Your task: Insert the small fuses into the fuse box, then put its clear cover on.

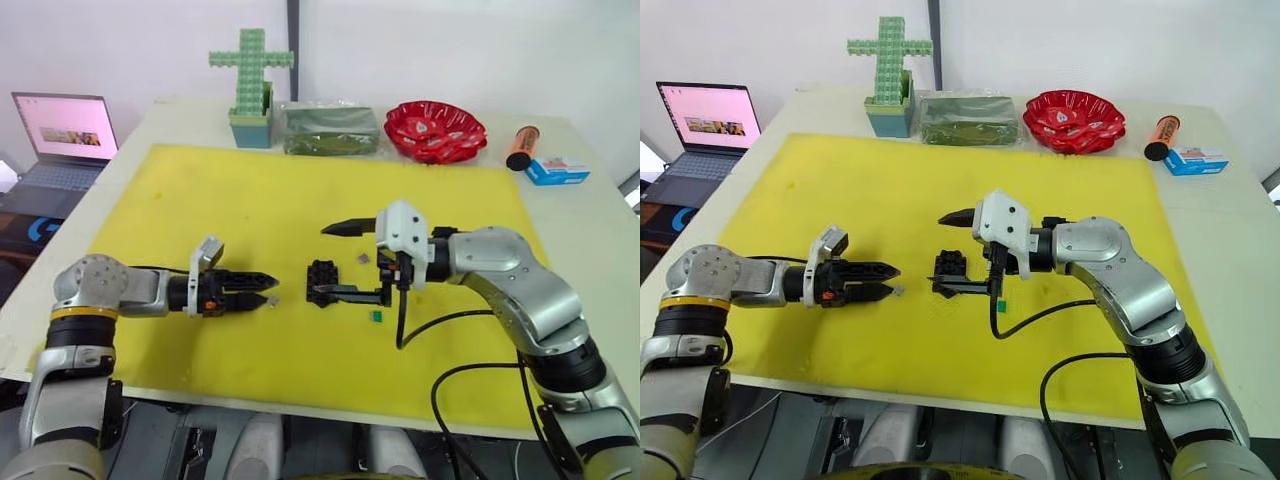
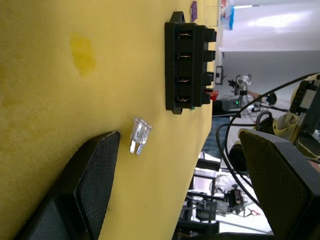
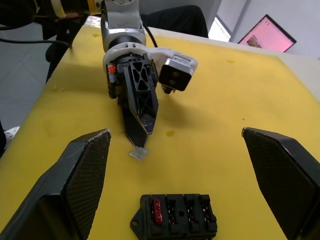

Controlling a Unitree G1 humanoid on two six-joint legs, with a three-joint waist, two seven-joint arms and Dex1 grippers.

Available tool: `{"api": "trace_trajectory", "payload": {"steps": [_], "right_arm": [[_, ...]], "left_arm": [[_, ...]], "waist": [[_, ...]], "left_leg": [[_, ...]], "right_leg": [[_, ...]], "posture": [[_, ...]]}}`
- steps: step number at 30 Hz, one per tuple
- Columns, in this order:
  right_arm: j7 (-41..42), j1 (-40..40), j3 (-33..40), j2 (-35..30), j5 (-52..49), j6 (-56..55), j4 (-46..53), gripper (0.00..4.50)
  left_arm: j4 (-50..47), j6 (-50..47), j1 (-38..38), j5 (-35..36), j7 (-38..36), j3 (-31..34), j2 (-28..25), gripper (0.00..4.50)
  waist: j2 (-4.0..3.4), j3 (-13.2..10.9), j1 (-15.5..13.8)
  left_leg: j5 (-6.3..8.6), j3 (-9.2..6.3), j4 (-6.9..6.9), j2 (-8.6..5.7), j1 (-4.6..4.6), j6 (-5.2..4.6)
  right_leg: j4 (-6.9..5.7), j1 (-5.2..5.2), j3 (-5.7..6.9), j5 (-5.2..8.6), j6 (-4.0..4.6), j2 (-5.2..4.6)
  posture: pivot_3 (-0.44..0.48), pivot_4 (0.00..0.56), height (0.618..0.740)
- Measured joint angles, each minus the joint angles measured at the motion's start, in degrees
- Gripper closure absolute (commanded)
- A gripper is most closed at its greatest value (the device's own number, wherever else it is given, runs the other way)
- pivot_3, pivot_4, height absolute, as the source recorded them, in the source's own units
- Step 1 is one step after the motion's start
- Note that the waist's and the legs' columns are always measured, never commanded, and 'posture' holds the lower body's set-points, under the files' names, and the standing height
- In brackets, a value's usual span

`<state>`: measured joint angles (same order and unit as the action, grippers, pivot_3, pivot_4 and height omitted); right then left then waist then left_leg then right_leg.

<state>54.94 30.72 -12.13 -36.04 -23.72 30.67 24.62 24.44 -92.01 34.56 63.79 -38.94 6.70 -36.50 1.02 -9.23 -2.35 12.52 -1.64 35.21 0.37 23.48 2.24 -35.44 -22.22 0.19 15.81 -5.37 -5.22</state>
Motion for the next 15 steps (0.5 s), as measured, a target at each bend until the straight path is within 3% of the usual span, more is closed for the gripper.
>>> {"api": "trace_trajectory", "payload": {"steps": [15], "right_arm": [[0.8, -0.4, -0.5, -1.3, 0.4, 0.6, 0.1, 0.0]], "left_arm": [[-0.6, -0.1, 1.7, -6.3, -4.2, -0.8, 2.7, 0.52]], "waist": [[0.0, 0.0, 0.0]], "left_leg": [[0.0, -0.03, 0.03, -0.02, 0.0, 0.0]], "right_leg": [[0.0, 0.04, 0.01, 0.0, 0.0, 0.0]], "posture": [[0.0, 0.15, 0.74]]}}
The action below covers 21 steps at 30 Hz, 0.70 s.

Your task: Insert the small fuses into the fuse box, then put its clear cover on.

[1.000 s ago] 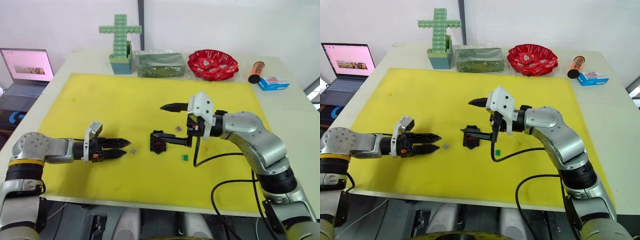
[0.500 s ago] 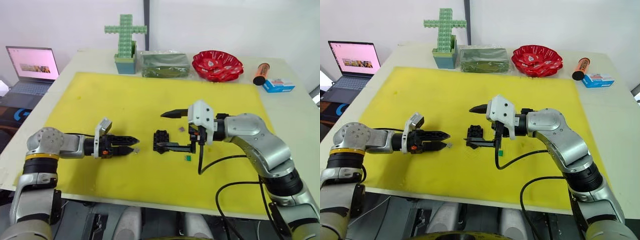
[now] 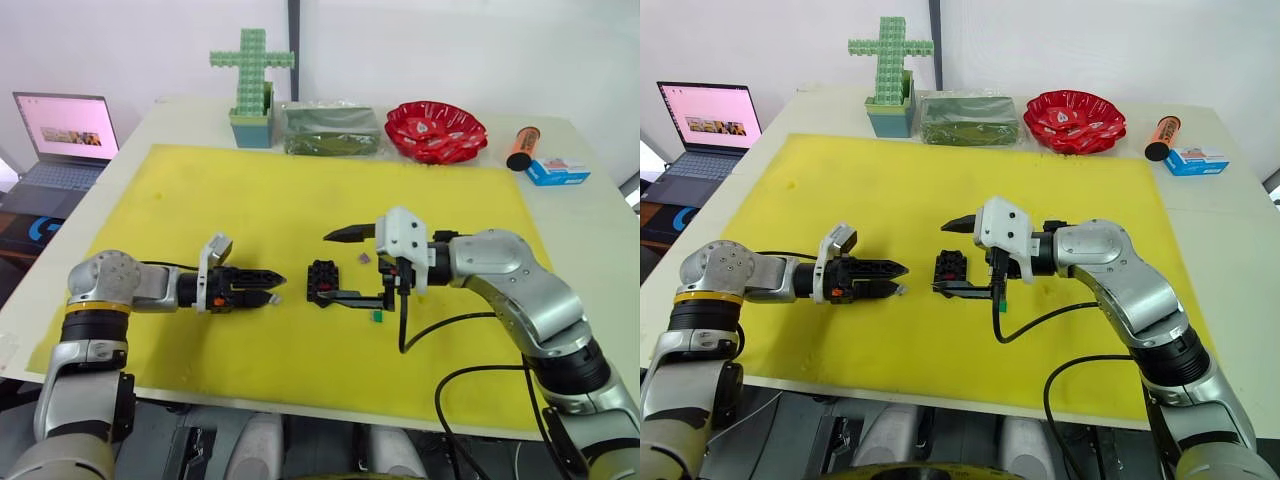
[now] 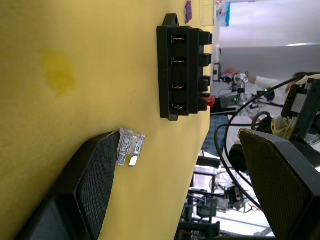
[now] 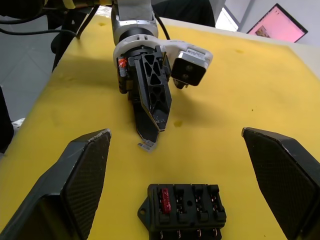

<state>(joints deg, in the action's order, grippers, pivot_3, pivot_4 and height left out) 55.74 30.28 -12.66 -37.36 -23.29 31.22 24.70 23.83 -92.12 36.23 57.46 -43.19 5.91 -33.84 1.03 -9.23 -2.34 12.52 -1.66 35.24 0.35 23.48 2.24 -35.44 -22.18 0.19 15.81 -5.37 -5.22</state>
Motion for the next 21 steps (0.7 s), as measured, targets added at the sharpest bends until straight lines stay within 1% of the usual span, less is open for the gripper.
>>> {"api": "trace_trajectory", "payload": {"steps": [4, 5, 7, 8, 11, 13, 18, 21], "right_arm": [[-0.2, 0.0, 0.0, 0.0, 0.0, 0.8, 0.9, 0.0], [-0.3, 0.0, 0.0, 0.0, 0.0, 0.9, 1.1, 0.0], [-0.3, 0.1, 0.0, 0.1, 0.0, 0.9, 1.1, 0.0], [-0.3, 0.1, 0.0, 0.1, 0.0, 1.0, 1.1, 0.0], [-0.8, 0.3, 0.0, 0.6, -0.3, 1.2, 1.1, 0.0], [-1.1, 0.8, 0.1, 0.9, -0.6, 1.6, 1.1, 0.0], [-1.3, 0.9, 0.1, 1.5, -0.6, 1.5, 0.8, 0.0], [-1.2, 0.9, 0.1, 1.5, -0.6, 0.9, 0.7, 0.0]], "left_arm": [[-1.7, 0.5, -0.6, -1.4, -0.8, -0.2, 0.0, 0.52], [-2.2, 0.7, -0.8, -1.8, -1.1, -0.3, 0.0, 0.69], [-2.9, 1.5, -1.6, -2.4, -1.3, -0.6, -0.1, 1.11], [-3.4, 1.7, -2.1, -2.9, -1.4, -0.6, -0.2, 1.41], [-4.9, 3.0, -3.2, -4.2, -1.5, -1.2, -0.5, 2.52], [-5.1, 3.6, -3.6, -4.6, -1.7, -1.5, -0.6, 2.81], [-7.3, 4.1, -5.4, -6.0, -1.8, -1.7, -0.9, 4.44], [-8.1, 3.9, -6.0, -6.2, -1.8, -1.6, -1.2, 4.48]], "waist": [[0.0, 0.0, 0.1], [0.0, 0.0, 0.1], [-0.02, 0.0, 0.2], [-0.02, 0.0, 0.2], [-0.02, 0.0, 0.4], [-0.03, 0.0, 0.5], [-0.06, 0.0, 1.5], [-0.22, 0.1, 1.8]], "left_leg": [[0.0, 0.0, -0.01, 0.01, 0.0, 0.0], [0.0, -0.01, -0.01, 0.01, 0.0, 0.0], [0.0, -0.01, -0.02, 0.03, -0.03, 0.0], [0.0, -0.02, -0.02, 0.04, -0.04, 0.0], [0.0, -0.04, -0.08, 0.08, -0.04, 0.0], [0.0, -0.06, -0.12, 0.1, -0.04, 0.0], [0.0, -0.06, -0.14, 0.12, -0.05, 0.0], [0.0, -0.05, -0.16, 0.14, -0.08, 0.0]], "right_leg": [[0.0, 0.0, 0.0, 0.0, 0.0, 0.0], [0.0, -0.01, 0.0, 0.0, 0.0, 0.0], [0.0, 0.0, 0.0, 0.0, 0.0, 0.0], [-0.01, 0.0, 0.0, 0.0, 0.0, 0.0], [-0.01, 0.02, -0.03, 0.0, -0.01, 0.0], [-0.03, 0.07, -0.03, -0.01, -0.01, 0.02], [-0.03, 0.1, -0.03, 0.0, -0.01, 0.03], [-0.04, 0.1, -0.03, 0.0, -0.02, 0.06]], "posture": [[0.0, 0.15, 0.74], [0.0, 0.15, 0.74], [0.0, 0.15, 0.74], [0.0, 0.15, 0.74], [0.0, 0.15, 0.74], [0.0, 0.15, 0.74], [0.0, 0.15, 0.74], [0.0, 0.15, 0.74]]}}
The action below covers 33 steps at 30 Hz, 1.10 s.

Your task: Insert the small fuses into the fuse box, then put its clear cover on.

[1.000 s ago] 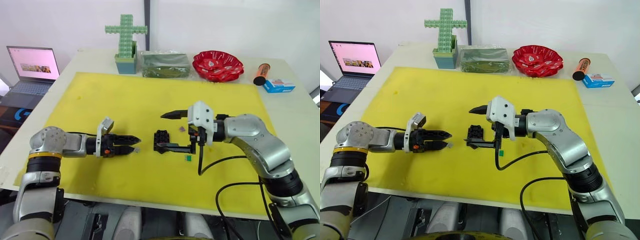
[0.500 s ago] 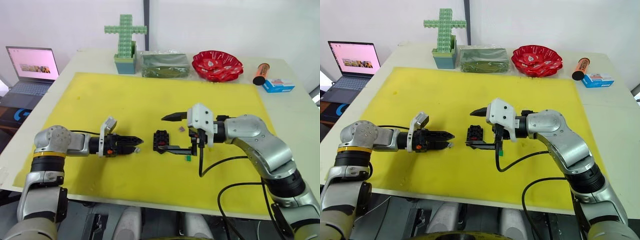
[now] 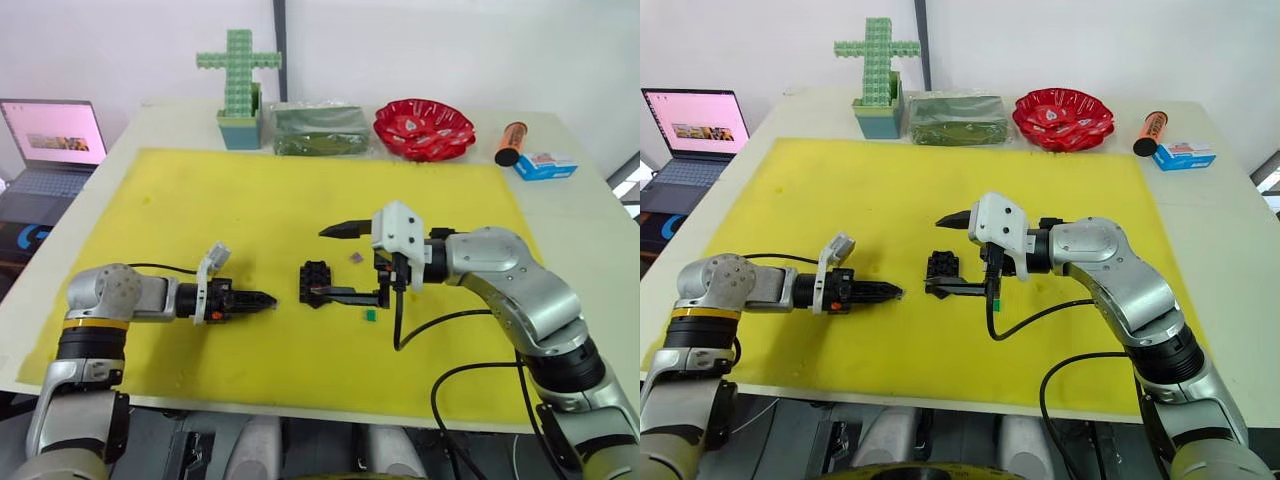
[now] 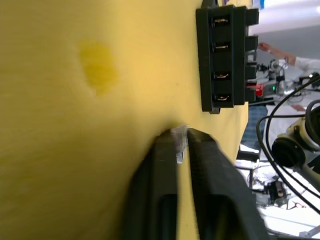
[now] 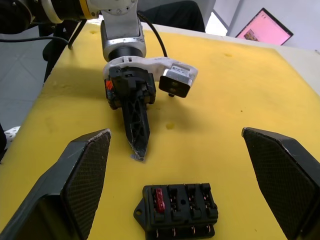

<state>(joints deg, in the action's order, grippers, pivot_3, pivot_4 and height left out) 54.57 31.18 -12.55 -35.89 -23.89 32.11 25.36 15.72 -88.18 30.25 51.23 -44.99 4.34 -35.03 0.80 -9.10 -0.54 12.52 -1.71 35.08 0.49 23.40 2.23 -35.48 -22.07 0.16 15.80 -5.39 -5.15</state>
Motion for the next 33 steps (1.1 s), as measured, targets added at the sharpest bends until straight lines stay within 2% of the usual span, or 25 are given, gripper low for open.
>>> {"api": "trace_trajectory", "payload": {"steps": [8, 10, 14, 18, 21, 24, 26, 29, 32, 33], "right_arm": [[0.6, 0.0, 0.7, 0.1, -0.8, -0.1, -2.1, 0.0], [0.4, -0.2, 2.4, 0.2, -2.7, 1.3, -2.2, 0.0], [-0.3, -0.1, 5.8, 0.6, -6.9, 5.3, -2.5, 0.0], [0.4, -0.1, 6.7, -0.6, -8.1, 6.8, -2.8, 0.0], [1.1, 0.0, 6.6, -0.8, -8.5, 7.0, -3.4, 0.56], [1.6, 1.2, 6.1, -0.3, -8.8, 7.3, -3.8, 1.55], [1.7, 1.7, 5.9, -0.1, -8.9, 7.4, -3.8, 1.55], [2.4, 1.7, 5.6, -0.3, -8.9, 7.6, -3.8, 2.14], [3.3, 1.7, 4.7, -0.8, -8.9, 7.7, -3.8, 3.13], [3.4, 1.7, 4.6, -0.8, -8.9, 7.7, -3.7, 3.13]], "left_arm": [[-3.3, -2.5, -2.3, 1.2, -0.2, 4.2, -1.1, 4.48], [-7.3, -1.9, -4.7, 2.4, -0.1, 7.3, -0.8, 4.48], [-20.3, 6.5, -10.0, 6.4, -1.3, 15.6, 1.1, 4.48], [-32.7, 15.7, -13.7, 6.7, -2.4, 17.0, 0.8, 4.48], [-38.6, 23.6, -15.8, 4.5, -3.8, 14.2, 1.7, 4.5], [-42.2, 36.6, -17.3, -1.2, -5.2, 9.9, 6.3, 4.5], [-43.0, 42.1, -18.6, -4.9, -7.8, 6.1, 4.5, 4.5], [-42.3, 48.6, -18.8, -7.5, -12.0, 3.7, 3.6, 4.5], [-40.5, 55.1, -18.8, -10.0, -15.3, 1.7, 3.6, 4.5], [-40.0, 56.6, -18.7, -10.7, -16.0, 1.3, 3.7, 4.5]], "waist": [[0.05, 0.0, 1.1], [0.11, -0.1, 1.5], [0.33, -0.2, 1.3], [0.3, -0.2, 1.0], [0.3, -0.2, 1.0], [0.31, -0.2, 1.0], [0.35, -0.2, 1.1], [0.31, -0.3, 1.1], [0.31, -0.3, 1.1], [0.32, -0.3, 1.1]], "left_leg": [[0.01, 0.0, -0.09, 0.13, 0.03, -0.01], [0.01, 0.03, -0.15, 0.22, 0.06, 0.0], [0.01, 0.01, -0.22, 0.44, 0.07, 0.02], [0.01, 0.07, -0.21, 0.39, 0.07, 0.03], [0.02, 0.16, -0.2, 0.3, 0.07, 0.03], [0.02, 0.24, -0.2, 0.2, 0.11, 0.01], [0.03, 0.24, -0.21, 0.2, 0.15, 0.0], [0.03, 0.24, -0.21, 0.24, 0.16, -0.02], [0.04, 0.23, -0.18, 0.25, 0.16, -0.03], [0.03, 0.23, -0.17, 0.25, 0.16, -0.03]], "right_leg": [[-0.09, -0.13, -0.01, -0.07, -0.15, 0.15], [-0.09, -0.2, -0.03, -0.09, -0.18, 0.15], [-0.09, -0.25, -0.03, -0.01, -0.02, 0.12], [0.07, -0.18, -0.07, 0.0, 0.05, 0.01], [0.19, -0.14, -0.12, -0.02, 0.09, -0.21], [0.26, -0.14, -0.16, -0.04, 0.11, -0.3], [0.28, -0.18, -0.16, -0.04, 0.11, -0.17], [0.28, -0.21, -0.15, -0.04, 0.11, -0.07], [0.28, -0.2, -0.14, -0.04, 0.11, 0.02], [0.27, -0.19, -0.14, -0.04, 0.1, 0.05]], "posture": [[0.0, 0.15, 0.74], [0.0, 0.15, 0.74], [0.0, 0.15, 0.74], [0.0, 0.15, 0.74], [0.0, 0.15, 0.74], [0.0, 0.15, 0.74], [0.0, 0.15, 0.74], [0.0, 0.15, 0.74], [0.0, 0.15, 0.74], [0.0, 0.15, 0.74]]}}
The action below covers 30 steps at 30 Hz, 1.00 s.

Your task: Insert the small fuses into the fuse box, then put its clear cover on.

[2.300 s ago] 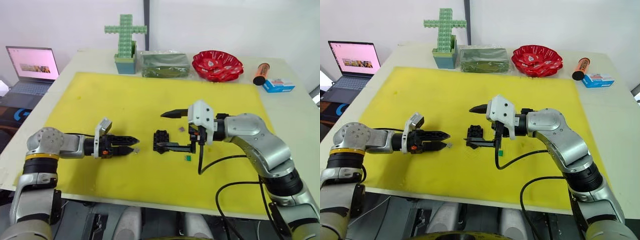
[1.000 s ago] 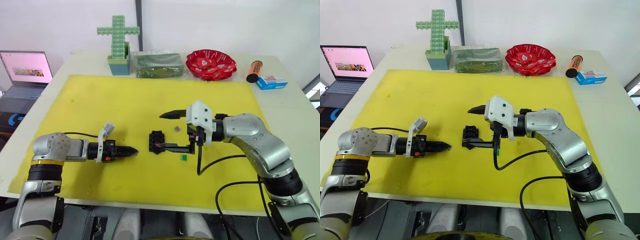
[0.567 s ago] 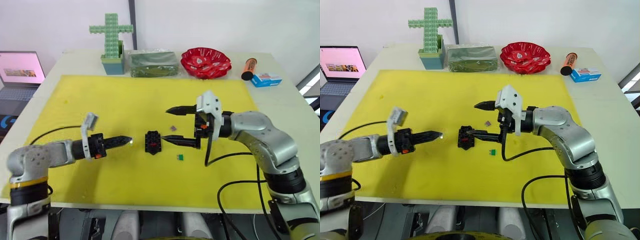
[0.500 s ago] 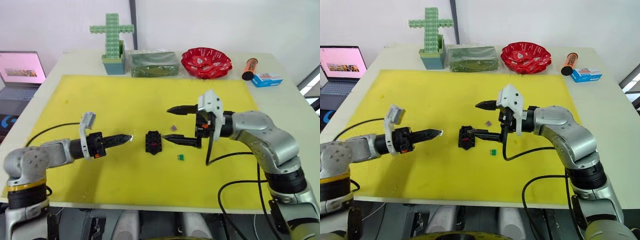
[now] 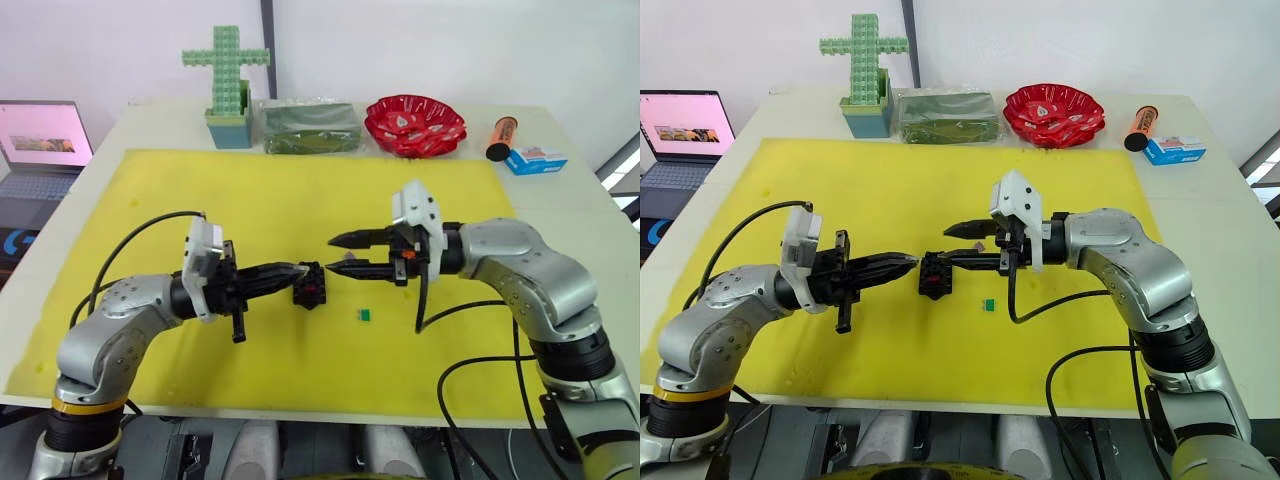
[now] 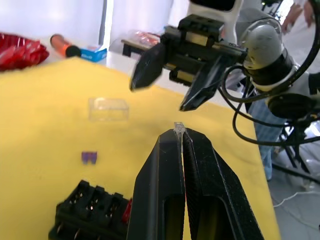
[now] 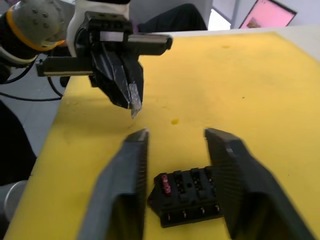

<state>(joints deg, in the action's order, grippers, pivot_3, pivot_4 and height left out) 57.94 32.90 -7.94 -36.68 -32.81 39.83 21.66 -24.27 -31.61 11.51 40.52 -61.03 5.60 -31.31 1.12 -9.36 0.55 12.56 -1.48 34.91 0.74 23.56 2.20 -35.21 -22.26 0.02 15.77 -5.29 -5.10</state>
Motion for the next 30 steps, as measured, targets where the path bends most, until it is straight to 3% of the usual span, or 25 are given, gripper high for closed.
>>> {"api": "trace_trajectory", "payload": {"steps": [10, 14, 30], "right_arm": [[0.9, 0.0, -0.3, -0.5, 0.0, 0.6, 0.8, 3.13], [0.7, 0.0, -0.4, -0.3, 0.0, 0.8, 1.8, 4.34], [-0.3, 0.0, -2.4, 0.3, 0.0, 0.9, 2.8, 4.34]], "left_arm": [[5.5, 12.2, 1.9, -5.0, -3.1, -2.7, 0.8, 4.5], [6.1, 14.1, 1.9, -5.2, -3.2, -3.4, 1.1, 4.5], [6.2, 16.3, 2.1, -6.0, -3.8, -4.9, 1.1, 4.5]], "waist": [[0.0, 0.0, 0.0], [0.01, 0.0, 0.0], [0.01, 0.0, 0.0]], "left_leg": [[0.02, -0.01, 0.09, 0.0, 0.0, -0.05], [0.02, 0.0, 0.11, 0.03, 0.0, -0.05], [0.02, 0.01, 0.17, 0.14, -0.01, -0.05]], "right_leg": [[-0.07, 0.02, 0.03, -0.01, -0.04, 0.13], [-0.15, 0.02, 0.05, -0.02, -0.08, 0.21], [-0.28, 0.02, 0.06, -0.1, -0.22, 0.43]], "posture": [[0.0, 0.15, 0.74], [0.0, 0.15, 0.74], [0.0, 0.15, 0.74]]}}
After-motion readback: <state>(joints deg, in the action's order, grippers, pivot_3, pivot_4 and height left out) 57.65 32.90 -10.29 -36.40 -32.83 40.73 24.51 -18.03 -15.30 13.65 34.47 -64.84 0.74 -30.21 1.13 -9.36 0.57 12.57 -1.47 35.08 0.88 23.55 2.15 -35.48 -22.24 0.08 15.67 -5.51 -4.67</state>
